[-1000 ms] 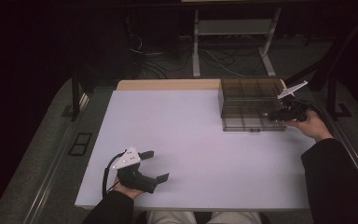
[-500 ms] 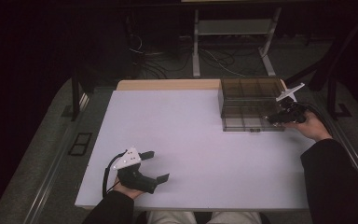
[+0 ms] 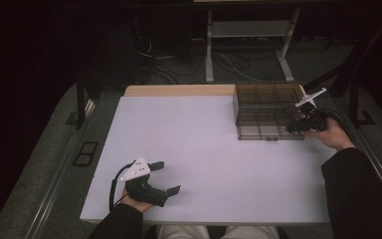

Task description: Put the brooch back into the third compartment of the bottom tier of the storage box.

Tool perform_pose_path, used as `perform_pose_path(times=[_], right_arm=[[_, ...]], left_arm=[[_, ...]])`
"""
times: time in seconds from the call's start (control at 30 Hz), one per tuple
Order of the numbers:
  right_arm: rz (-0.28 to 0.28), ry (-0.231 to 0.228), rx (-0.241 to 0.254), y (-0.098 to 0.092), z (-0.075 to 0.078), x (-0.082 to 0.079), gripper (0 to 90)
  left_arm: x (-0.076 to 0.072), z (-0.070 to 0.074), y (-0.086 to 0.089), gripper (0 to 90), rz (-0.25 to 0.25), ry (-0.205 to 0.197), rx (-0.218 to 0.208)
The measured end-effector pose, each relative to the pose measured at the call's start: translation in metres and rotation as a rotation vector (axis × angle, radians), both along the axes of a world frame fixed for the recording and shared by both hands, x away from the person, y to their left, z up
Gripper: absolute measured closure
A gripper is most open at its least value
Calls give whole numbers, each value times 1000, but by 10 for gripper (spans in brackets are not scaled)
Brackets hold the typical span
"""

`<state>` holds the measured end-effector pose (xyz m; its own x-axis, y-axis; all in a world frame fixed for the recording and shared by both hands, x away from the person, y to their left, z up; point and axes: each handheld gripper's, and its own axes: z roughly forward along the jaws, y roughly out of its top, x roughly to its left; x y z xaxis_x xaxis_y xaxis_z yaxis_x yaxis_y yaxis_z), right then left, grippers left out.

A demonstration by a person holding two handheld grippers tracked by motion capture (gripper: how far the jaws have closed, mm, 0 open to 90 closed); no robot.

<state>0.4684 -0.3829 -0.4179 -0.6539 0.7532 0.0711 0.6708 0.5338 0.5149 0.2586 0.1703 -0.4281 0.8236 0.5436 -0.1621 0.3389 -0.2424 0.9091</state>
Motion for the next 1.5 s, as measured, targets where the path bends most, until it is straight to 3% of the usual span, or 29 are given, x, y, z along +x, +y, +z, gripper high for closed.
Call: perform_pose_path(times=[0.33,0.63,0.83,1.03,1.23,1.33,1.5], right_arm=[[-33,-31,25,-1,18,-13,522],[-58,-63,41,4,25,-29,369],[-89,-75,77,7,32,-40,237],[-85,-92,85,14,35,-50,138],[-101,-82,114,20,42,-56,108],[-102,-67,139,24,45,-59,3],[-89,-75,152,31,50,-66,3]], left_arm=[[-2,1,1,0,3,-1,-9],[-3,2,1,0,-2,-6,-14],[-2,2,1,0,-4,-9,-14],[-2,2,0,0,-5,-8,-16],[-2,2,1,0,-1,-9,-16],[-2,2,0,0,0,-9,-19],[-2,2,1,0,-1,-9,-19]])
